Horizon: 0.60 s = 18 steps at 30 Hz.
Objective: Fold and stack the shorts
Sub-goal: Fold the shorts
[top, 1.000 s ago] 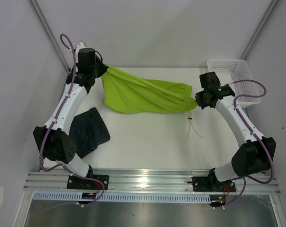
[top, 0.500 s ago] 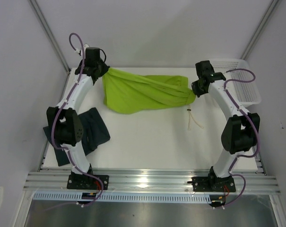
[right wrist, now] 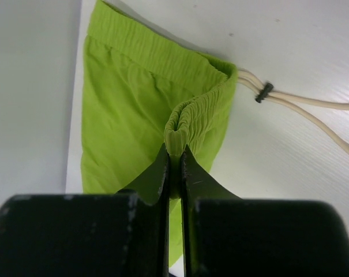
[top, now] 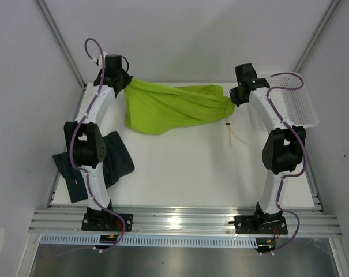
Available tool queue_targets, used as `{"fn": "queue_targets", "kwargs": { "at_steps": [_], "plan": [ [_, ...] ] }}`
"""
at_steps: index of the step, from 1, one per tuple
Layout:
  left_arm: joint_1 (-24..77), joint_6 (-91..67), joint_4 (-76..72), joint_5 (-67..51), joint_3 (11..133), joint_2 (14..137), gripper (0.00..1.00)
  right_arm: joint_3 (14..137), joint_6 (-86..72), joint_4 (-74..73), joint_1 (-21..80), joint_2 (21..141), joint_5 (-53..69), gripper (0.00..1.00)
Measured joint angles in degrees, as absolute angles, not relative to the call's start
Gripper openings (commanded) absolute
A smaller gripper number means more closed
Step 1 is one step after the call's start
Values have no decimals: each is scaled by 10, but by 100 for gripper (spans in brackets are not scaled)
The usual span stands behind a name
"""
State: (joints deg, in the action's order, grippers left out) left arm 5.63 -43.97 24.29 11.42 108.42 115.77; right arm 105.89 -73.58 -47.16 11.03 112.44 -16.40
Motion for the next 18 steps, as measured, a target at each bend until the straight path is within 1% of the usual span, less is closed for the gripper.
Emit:
{"fn": "queue_targets", "kwargs": {
  "at_steps": [3,10,18],
  "plan": [
    [53,-442,234,116,1089,1171,0,1085,-732,-461,110,1146,-159,0],
    [40,-453,209,119,1089,1200,0,1101,-732,-400,109,1196,-155,0],
    [27,-456,178,118,1065,1195,0,1120,-724,-328,109,1234,-145,0]
  ]
}}
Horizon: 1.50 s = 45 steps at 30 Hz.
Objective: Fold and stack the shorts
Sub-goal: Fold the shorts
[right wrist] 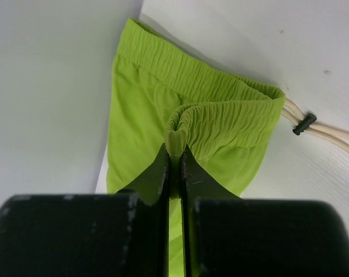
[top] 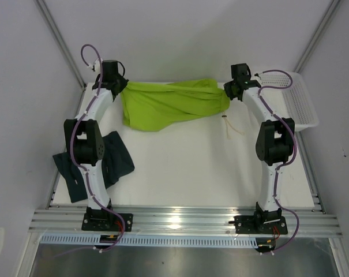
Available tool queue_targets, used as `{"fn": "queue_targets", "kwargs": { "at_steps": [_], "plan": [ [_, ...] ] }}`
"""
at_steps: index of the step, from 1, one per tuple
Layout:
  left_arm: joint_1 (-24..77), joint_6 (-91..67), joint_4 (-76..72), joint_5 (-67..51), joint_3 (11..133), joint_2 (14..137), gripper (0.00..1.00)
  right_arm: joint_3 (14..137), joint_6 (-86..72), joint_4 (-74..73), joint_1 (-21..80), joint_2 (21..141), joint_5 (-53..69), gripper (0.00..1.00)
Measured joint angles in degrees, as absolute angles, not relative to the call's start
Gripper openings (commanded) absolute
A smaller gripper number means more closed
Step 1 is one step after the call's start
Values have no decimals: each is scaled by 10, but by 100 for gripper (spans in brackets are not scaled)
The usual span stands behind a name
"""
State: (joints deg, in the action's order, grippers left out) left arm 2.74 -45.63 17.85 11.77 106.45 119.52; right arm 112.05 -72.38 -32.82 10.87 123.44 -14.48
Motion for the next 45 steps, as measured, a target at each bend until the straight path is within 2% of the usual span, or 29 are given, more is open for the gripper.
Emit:
{"fn": "queue_targets", "kwargs": {
  "at_steps": [7,17,22,28,34,45],
  "plan": [
    [26,-457,174,92,947,1082,0,1014,-693,-283,107,1161,-132,0],
    [69,-466,130,56,731,775,0,816,-627,-213,51,1016,-3,0],
    [97,-466,135,59,646,676,0,704,-608,-211,45,968,21,0],
    [115,-465,161,76,622,586,0,657,-592,-240,52,847,16,0],
    [177,-461,172,121,621,503,0,643,-604,-308,74,705,-35,0],
    [189,-454,213,149,620,514,0,619,-660,-446,96,667,-83,0]
  ]
}}
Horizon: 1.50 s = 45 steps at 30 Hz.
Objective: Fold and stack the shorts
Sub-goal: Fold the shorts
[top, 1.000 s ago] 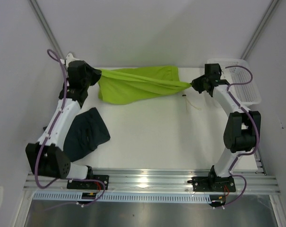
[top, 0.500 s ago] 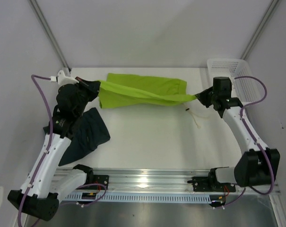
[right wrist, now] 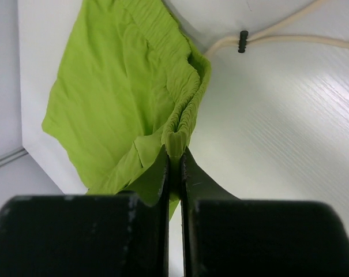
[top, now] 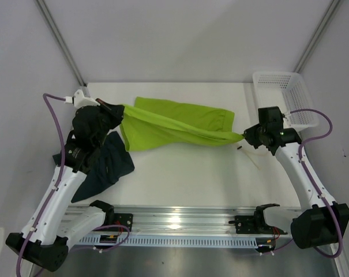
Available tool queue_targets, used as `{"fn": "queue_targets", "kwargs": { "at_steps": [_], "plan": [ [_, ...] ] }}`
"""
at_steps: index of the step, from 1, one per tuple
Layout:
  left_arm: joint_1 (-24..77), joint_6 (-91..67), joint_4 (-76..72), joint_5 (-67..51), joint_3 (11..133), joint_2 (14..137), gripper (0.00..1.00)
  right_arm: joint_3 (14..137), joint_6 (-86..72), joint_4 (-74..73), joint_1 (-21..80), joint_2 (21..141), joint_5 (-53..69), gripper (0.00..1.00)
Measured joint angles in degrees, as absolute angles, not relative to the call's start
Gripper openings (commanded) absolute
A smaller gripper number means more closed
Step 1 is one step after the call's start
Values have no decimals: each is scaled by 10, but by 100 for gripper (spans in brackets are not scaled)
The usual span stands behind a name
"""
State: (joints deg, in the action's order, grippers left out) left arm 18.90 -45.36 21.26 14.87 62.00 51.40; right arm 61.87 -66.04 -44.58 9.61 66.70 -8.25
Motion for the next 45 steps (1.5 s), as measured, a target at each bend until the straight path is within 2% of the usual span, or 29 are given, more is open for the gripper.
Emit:
{"fn": "queue_targets", "kwargs": {
  "at_steps": [30,38,41,45],
  "plan": [
    [186,-423,245,192,668,601,0,653,-730,-516,142,673,-133,0],
    [105,-420,227,140,723,739,0,724,-774,-515,140,750,-143,0],
    [88,-420,235,130,795,829,0,790,-788,-500,136,824,-151,0],
    [72,-420,207,116,913,965,0,820,-804,-393,128,934,-166,0]
  ]
}}
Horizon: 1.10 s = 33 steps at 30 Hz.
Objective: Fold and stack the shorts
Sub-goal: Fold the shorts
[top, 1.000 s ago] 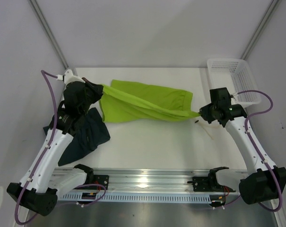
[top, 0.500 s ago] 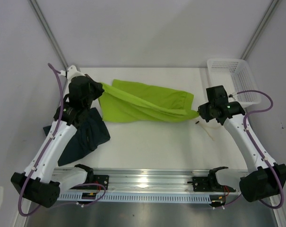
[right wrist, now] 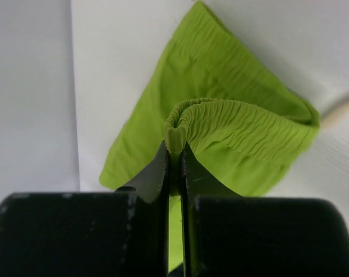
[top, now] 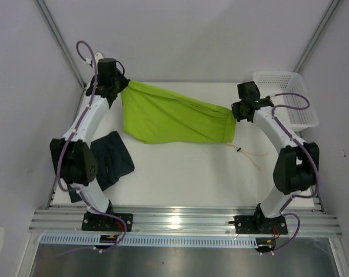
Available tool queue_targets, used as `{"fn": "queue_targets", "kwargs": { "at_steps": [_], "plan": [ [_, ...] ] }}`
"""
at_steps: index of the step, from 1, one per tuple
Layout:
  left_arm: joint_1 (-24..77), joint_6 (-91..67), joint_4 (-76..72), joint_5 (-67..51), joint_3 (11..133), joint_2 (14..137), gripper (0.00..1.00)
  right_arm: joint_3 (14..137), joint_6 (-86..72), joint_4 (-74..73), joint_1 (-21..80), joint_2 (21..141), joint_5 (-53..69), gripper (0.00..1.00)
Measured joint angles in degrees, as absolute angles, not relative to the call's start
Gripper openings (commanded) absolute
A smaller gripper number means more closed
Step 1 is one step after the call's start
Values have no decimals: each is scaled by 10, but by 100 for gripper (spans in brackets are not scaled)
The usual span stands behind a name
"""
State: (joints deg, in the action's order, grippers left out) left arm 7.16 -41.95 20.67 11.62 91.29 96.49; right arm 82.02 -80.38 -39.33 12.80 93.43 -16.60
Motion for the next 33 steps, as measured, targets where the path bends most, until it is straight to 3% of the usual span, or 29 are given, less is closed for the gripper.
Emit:
{"fn": "queue_targets", "kwargs": {
  "at_steps": [8,11,13,19,24,33],
  "plan": [
    [65,-419,153,94,1072,1218,0,819,-816,-220,124,1116,-200,1],
    [65,-419,177,87,1162,1309,4,850,-814,-203,122,1159,-208,6],
    [64,-419,183,82,1191,1342,3,876,-813,-201,121,1181,-213,2],
    [62,-420,185,59,1198,1357,0,876,-815,-173,125,1189,-237,0],
    [62,-419,170,56,1192,1357,7,868,-823,-174,134,1187,-254,0],
    [59,-420,170,56,1188,1357,0,827,-851,-194,157,1127,-285,0]
  ]
}}
